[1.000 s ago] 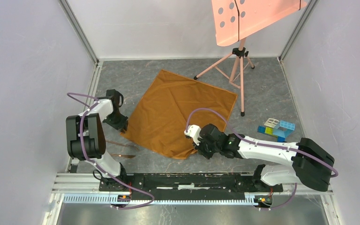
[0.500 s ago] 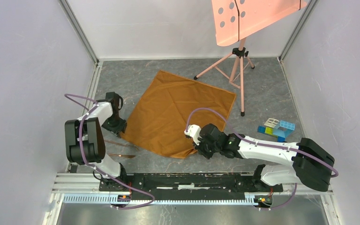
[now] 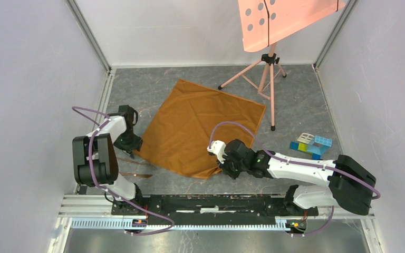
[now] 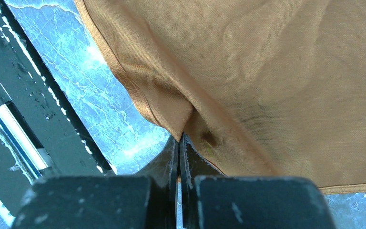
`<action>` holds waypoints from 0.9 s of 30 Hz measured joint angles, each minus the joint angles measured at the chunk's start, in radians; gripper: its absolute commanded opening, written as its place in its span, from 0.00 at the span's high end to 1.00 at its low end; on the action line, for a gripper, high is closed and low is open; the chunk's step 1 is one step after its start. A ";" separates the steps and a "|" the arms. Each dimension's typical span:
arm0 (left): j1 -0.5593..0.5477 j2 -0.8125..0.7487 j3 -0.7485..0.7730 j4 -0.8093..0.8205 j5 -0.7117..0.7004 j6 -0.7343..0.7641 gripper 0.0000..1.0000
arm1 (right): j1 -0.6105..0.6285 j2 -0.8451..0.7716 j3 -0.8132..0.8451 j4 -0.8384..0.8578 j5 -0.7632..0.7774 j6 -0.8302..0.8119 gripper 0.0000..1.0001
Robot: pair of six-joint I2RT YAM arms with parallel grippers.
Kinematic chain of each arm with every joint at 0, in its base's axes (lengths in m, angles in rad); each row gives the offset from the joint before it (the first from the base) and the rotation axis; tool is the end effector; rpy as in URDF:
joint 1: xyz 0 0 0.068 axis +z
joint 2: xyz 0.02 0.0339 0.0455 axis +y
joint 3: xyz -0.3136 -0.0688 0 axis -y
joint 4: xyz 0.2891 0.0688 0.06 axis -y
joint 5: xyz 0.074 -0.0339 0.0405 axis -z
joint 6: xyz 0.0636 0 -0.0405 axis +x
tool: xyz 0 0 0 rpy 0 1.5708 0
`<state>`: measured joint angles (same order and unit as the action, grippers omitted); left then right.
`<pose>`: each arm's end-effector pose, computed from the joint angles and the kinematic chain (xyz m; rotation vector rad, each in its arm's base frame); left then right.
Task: Fold the napkin into a case and place the utensils inside
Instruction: Pick up the flattened napkin from the center of the board.
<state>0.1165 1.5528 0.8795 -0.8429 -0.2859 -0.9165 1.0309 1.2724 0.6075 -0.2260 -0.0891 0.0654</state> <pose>0.2811 0.0510 0.1589 -1.4713 2.5671 0.3608 0.1384 0.2420 0.1753 -1.2184 2.2382 0.5666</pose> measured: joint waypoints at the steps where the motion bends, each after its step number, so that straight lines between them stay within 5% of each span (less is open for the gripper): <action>1: 0.000 0.016 0.000 0.006 0.004 0.000 0.49 | 0.000 0.000 0.000 0.000 0.000 0.000 1.00; 27: 0.045 -0.054 -0.085 0.183 0.143 0.084 0.98 | 0.000 -0.016 0.003 -0.004 0.042 -0.007 1.00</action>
<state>0.1619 1.4986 0.7948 -0.6601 -0.1432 -0.8322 1.0309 1.2568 0.6106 -0.2302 -0.0471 0.0586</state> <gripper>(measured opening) 0.054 0.010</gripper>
